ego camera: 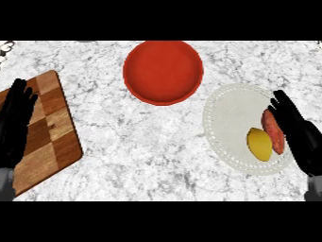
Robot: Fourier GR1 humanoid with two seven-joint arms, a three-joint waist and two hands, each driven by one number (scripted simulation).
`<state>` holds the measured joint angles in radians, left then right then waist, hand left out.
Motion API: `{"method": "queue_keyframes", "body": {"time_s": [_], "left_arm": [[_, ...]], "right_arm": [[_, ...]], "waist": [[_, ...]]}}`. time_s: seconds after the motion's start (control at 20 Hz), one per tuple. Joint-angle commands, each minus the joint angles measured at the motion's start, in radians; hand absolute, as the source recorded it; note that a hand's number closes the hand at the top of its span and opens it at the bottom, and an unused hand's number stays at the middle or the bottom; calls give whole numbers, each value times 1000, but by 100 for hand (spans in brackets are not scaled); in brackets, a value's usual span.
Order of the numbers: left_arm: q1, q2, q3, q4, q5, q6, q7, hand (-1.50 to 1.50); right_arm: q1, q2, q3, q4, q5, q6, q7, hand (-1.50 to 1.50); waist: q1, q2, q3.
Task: Pick the lemon from the placemat and place it in the bowl
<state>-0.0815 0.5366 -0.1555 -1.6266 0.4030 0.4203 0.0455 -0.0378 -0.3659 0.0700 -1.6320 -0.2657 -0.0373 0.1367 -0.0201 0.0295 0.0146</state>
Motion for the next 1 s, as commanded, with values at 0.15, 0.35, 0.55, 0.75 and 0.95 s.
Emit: {"method": "queue_keyframes", "body": {"time_s": [0.15,0.35,0.55,0.75,0.95], "left_arm": [[-29,-103,-139,-40,14,-67,30,0],[-1,-129,-156,-22,77,-133,30,0],[-27,-155,-205,-3,87,-209,18,0],[-4,-177,-234,19,64,-242,-29,0],[-84,-165,-193,26,77,-226,33,0]], "right_arm": [[116,-41,-56,-117,211,-114,-276,150],[192,-28,-265,-53,338,-425,-236,150],[316,178,-98,-170,404,-476,-616,-150],[474,176,44,-188,650,-556,-650,-150],[560,118,-9,-189,891,-649,-410,-150]], "waist": [[-46,-40,-14],[-130,-36,-19],[-39,-35,-13],[-6,-32,-17],[-3,-25,-21]]}}
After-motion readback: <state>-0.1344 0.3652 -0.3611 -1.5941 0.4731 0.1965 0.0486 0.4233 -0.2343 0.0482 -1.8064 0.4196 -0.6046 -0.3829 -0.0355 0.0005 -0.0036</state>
